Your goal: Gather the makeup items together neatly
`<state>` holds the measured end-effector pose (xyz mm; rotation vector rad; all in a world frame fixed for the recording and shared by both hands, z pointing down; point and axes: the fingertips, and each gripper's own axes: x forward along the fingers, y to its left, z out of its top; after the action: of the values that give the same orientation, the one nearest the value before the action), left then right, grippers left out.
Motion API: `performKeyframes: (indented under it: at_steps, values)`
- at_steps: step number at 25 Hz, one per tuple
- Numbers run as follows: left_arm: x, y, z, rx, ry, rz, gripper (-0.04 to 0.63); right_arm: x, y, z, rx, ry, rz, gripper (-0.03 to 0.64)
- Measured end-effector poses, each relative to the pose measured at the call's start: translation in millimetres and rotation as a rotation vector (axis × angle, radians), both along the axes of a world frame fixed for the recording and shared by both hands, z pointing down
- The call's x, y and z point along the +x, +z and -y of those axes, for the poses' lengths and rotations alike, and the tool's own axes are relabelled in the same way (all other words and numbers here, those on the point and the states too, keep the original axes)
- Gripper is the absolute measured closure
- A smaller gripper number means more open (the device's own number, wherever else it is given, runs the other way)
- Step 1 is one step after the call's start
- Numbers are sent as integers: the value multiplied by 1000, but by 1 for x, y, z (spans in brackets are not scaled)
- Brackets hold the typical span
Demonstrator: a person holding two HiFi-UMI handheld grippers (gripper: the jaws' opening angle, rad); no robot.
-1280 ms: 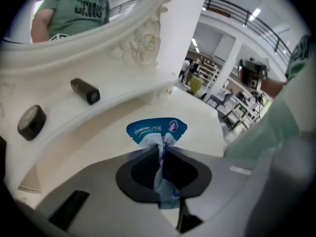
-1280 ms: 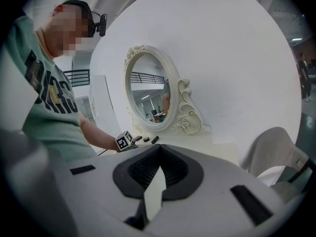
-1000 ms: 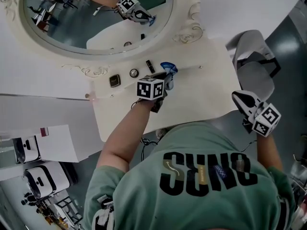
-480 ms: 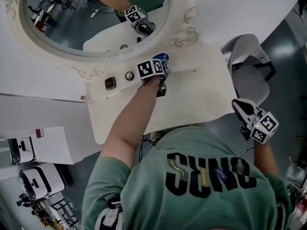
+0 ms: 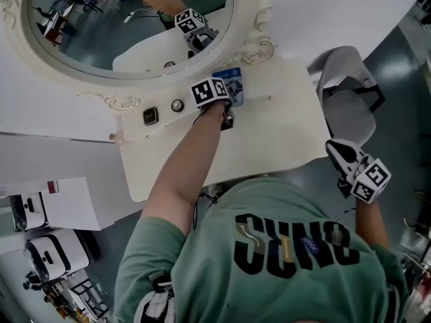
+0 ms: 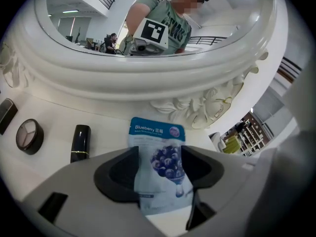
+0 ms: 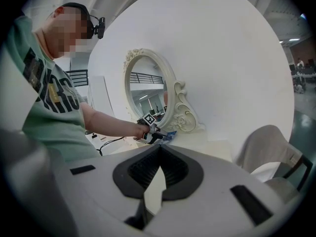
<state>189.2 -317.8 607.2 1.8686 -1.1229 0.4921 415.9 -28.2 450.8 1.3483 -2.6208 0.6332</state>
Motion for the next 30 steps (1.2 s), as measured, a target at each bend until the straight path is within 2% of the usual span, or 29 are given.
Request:
performKeyframes:
  at_steps: [4, 8, 12, 17, 19, 24, 30]
  values:
    - [-4, -10, 5, 44, -42, -45, 330, -2, -3, 3, 9, -9, 1, 623]
    - [-2, -22, 2, 75, -37, -77, 324, -6, -7, 6, 18, -19, -1, 623]
    - [4, -48, -13, 151, 34, -101, 324, -10, -13, 9, 36, -30, 2, 623]
    - [-7, -108, -52, 343, 177, -146, 324, -23, -26, 24, 79, -46, 12, 623]
    - [-25, -131, -70, 428, 220, -157, 327, -33, -31, 32, 96, -55, 18, 623]
    - [-100, -180, -115, 626, 290, -113, 409, -80, -48, 55, 131, -80, 24, 623]
    - [-211, -211, -152, 751, 294, -162, 545, -159, -61, 86, 154, -62, 11, 623]
